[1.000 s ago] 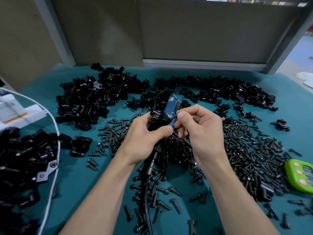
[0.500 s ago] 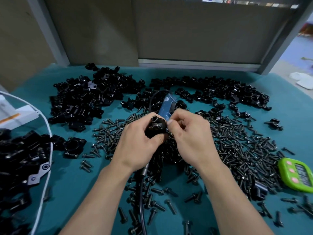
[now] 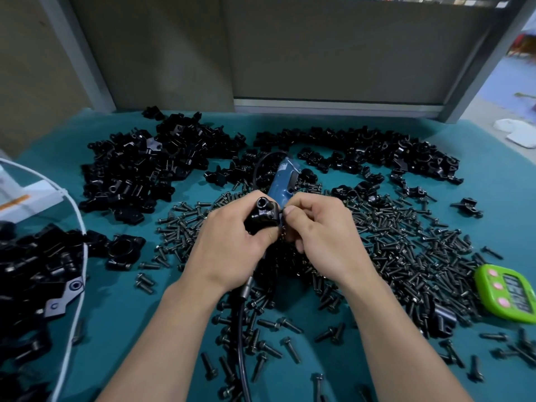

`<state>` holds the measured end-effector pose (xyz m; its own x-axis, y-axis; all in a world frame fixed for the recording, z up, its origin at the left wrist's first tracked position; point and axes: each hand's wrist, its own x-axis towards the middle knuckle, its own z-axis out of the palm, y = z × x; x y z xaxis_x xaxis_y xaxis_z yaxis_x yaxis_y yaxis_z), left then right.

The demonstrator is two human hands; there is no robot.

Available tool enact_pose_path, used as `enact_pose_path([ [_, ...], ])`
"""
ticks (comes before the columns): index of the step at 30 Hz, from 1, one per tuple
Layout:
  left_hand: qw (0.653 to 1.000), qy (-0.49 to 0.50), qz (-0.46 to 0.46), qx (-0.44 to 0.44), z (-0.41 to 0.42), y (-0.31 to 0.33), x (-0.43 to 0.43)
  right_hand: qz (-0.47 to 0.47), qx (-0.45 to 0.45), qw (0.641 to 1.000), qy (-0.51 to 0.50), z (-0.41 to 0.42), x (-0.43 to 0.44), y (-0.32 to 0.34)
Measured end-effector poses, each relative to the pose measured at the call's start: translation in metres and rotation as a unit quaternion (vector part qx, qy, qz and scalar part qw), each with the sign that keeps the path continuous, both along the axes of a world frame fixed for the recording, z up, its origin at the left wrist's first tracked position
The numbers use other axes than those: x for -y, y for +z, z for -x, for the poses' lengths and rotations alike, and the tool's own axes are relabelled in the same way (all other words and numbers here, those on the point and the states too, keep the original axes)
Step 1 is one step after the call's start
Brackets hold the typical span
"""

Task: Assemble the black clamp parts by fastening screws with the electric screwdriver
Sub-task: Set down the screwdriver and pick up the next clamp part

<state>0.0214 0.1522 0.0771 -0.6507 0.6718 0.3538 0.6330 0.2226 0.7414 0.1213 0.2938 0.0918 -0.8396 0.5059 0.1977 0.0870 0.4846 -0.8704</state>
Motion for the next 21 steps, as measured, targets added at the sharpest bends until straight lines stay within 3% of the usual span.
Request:
enact_pose_path([
  [2,1.000,-0.005,0.007,-0.011,-0.002,0.001,0.000,-0.001,0.011,1.000,-0.006,0.001,0.000,-0.002],
  [6,0.999,-0.017,0.020,-0.023,-0.007,0.002,-0.005,0.107,0.031,0.994,-0.014,-0.002,-0.006,0.003],
  [10,0.999,-0.012,0.032,-0.030,-0.010,0.001,-0.006,0.043,0.008,0.999,-0.016,-0.005,-0.008,0.007],
  [13,0.998,0.002,0.034,-0.048,-0.011,-0.001,-0.005,-0.068,0.039,0.993,-0.089,0.003,0.002,0.002],
  [15,0.997,0.011,0.038,-0.067,-0.012,-0.001,-0.005,-0.074,0.045,0.989,-0.116,0.005,0.008,-0.001],
  [21,0.998,0.028,0.034,-0.054,-0.006,0.001,-0.001,-0.053,0.026,0.998,0.013,-0.005,0.001,0.008],
])
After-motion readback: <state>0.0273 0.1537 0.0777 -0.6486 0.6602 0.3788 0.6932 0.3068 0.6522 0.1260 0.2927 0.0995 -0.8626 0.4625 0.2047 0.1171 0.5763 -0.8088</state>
